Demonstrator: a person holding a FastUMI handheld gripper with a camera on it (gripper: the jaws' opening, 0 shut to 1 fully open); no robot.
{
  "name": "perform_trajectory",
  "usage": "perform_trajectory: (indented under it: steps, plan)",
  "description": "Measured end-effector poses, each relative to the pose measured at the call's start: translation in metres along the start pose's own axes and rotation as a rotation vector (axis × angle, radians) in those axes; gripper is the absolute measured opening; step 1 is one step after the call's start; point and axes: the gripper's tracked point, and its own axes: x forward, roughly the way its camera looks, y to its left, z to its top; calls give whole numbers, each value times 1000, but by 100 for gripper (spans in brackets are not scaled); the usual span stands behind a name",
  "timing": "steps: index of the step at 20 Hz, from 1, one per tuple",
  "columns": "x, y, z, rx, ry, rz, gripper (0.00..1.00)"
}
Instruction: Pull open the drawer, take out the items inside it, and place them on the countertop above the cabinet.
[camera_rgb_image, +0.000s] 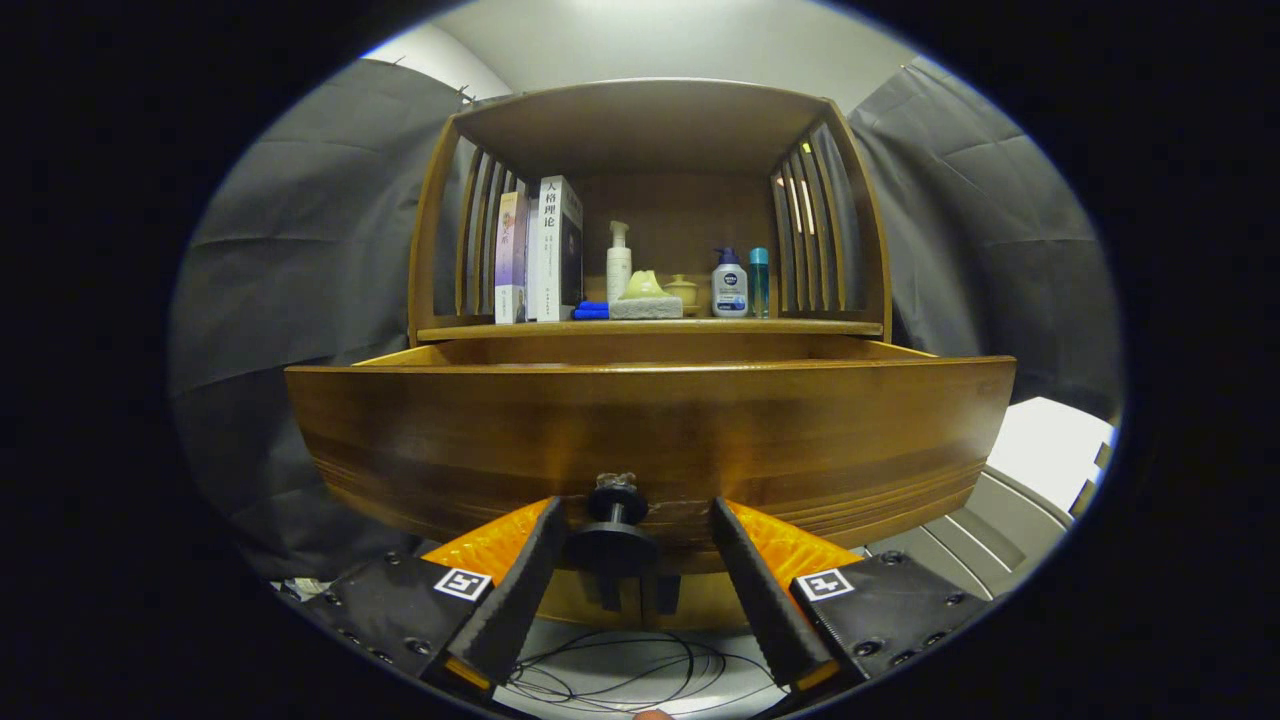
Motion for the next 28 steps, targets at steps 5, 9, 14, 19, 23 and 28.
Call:
perform_trajectory:
  steps: [5, 9, 14, 19, 23, 28]
  plan:
    - [10, 0, 3, -15, 7, -6, 99]
    - [31, 0, 11, -6, 19, -7, 99]
    - [59, -2, 19, -7, 34, -3, 99]
    - [84, -2, 23, 0, 39, -12, 99]
    - [101, -2, 25, -4, 27, -24, 99]
    - [122, -3, 29, -9, 21, -38, 99]
